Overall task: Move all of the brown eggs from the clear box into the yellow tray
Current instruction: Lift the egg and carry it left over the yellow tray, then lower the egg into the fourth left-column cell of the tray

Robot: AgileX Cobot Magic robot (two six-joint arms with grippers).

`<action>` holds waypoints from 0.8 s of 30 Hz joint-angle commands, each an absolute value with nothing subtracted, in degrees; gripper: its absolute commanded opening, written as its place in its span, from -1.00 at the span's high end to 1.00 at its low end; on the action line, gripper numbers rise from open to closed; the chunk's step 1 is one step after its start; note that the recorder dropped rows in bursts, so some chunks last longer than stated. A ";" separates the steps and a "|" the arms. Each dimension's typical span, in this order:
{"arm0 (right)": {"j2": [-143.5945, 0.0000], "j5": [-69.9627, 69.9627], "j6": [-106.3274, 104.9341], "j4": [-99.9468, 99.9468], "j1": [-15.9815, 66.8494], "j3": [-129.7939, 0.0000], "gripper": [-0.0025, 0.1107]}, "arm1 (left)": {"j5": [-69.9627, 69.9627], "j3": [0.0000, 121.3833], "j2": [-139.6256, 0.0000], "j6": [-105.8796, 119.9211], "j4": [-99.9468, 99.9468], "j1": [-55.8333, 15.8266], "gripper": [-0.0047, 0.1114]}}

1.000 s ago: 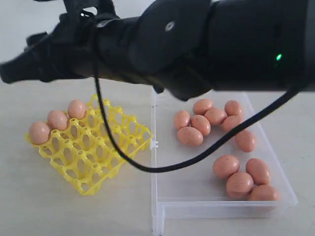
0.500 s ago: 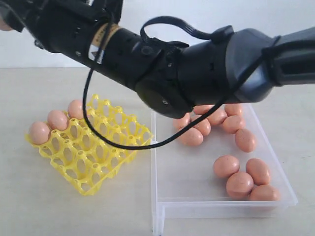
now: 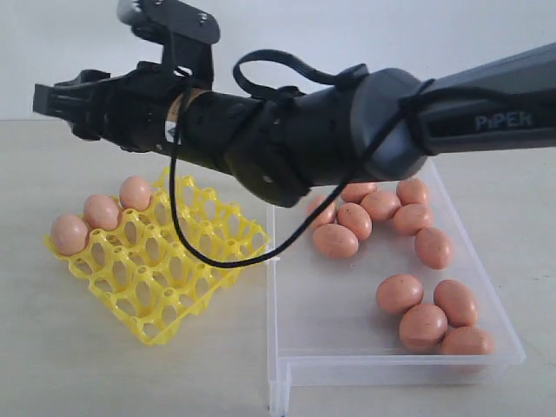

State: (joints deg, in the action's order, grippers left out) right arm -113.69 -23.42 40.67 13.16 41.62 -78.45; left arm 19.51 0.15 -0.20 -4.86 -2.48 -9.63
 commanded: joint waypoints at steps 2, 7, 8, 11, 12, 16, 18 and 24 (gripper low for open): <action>-122.41 -13.26 18.39 -8.80 41.77 -91.52 0.96 | 19.38 0.00 0.00 -4.93 -2.33 -9.92 0.85; -130.60 -10.04 13.87 -17.84 40.56 -100.66 0.96 | 19.38 0.00 0.00 -4.93 -2.33 -9.92 0.85; -131.60 -10.04 12.90 -17.84 40.56 -101.88 0.96 | 19.38 0.00 0.00 -4.93 -2.33 -9.92 0.85; -133.42 -10.04 7.04 -17.84 40.56 -104.17 0.96 | 19.38 0.00 0.00 -4.93 -2.33 -9.92 0.85; -133.87 -10.04 4.62 -17.84 40.56 -104.50 0.96 | 19.38 0.00 0.00 -4.93 -2.33 -9.92 0.85; -135.00 -11.31 -4.69 -20.61 40.56 -104.75 0.96 | 19.38 0.00 0.00 -4.93 -2.33 -9.92 0.85; -135.54 -11.87 -11.55 -25.07 40.56 -104.75 0.96 | 19.38 0.00 0.00 -4.93 -2.33 -9.92 0.85; -135.92 -11.34 -26.08 -31.23 40.56 -104.65 0.96 | 19.38 0.00 0.00 -4.93 -2.33 -9.92 0.85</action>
State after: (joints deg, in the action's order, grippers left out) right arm -136.33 -11.07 -20.57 -29.77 40.66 -104.30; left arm 19.51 0.15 -0.20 -4.86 -2.48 -9.63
